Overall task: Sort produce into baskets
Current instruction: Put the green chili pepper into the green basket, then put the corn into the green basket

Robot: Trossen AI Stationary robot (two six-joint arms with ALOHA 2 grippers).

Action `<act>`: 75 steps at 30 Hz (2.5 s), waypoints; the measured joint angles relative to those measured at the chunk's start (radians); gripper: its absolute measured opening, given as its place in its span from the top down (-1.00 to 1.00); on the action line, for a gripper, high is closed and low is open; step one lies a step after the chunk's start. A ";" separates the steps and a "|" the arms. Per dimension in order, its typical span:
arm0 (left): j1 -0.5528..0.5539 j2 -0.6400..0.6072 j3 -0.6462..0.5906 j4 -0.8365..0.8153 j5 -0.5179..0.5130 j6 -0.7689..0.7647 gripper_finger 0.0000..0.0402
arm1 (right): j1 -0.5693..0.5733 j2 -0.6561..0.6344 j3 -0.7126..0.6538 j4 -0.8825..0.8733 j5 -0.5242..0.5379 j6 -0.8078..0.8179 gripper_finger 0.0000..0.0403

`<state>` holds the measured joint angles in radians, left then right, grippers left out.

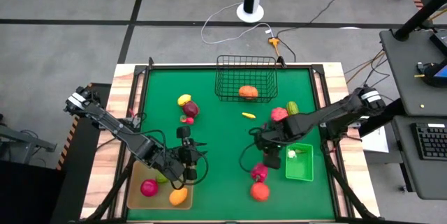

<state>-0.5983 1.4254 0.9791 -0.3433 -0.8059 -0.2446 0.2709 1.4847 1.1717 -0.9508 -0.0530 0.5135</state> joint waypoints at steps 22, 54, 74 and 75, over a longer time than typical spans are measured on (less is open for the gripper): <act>0.000 0.000 0.000 0.056 0.000 0.000 0.47 | 0.299 -0.147 -0.116 -0.324 0.002 0.609 0.43; 0.037 0.020 0.226 -0.408 0.218 -0.393 0.47 | 0.230 -0.168 -0.146 -0.023 0.478 0.295 0.07; 0.057 0.039 0.303 -0.564 0.238 -0.301 0.47 | 0.073 -0.168 -0.157 0.426 0.829 -0.122 0.07; 0.059 0.039 0.300 -0.563 0.239 -0.273 0.47 | 0.058 -0.165 -0.155 0.428 0.812 -0.122 0.07</act>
<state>-0.5393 1.4641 1.2792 -0.9060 -0.5670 -0.5176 0.3285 1.3195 1.0162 -0.5225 0.7594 0.3920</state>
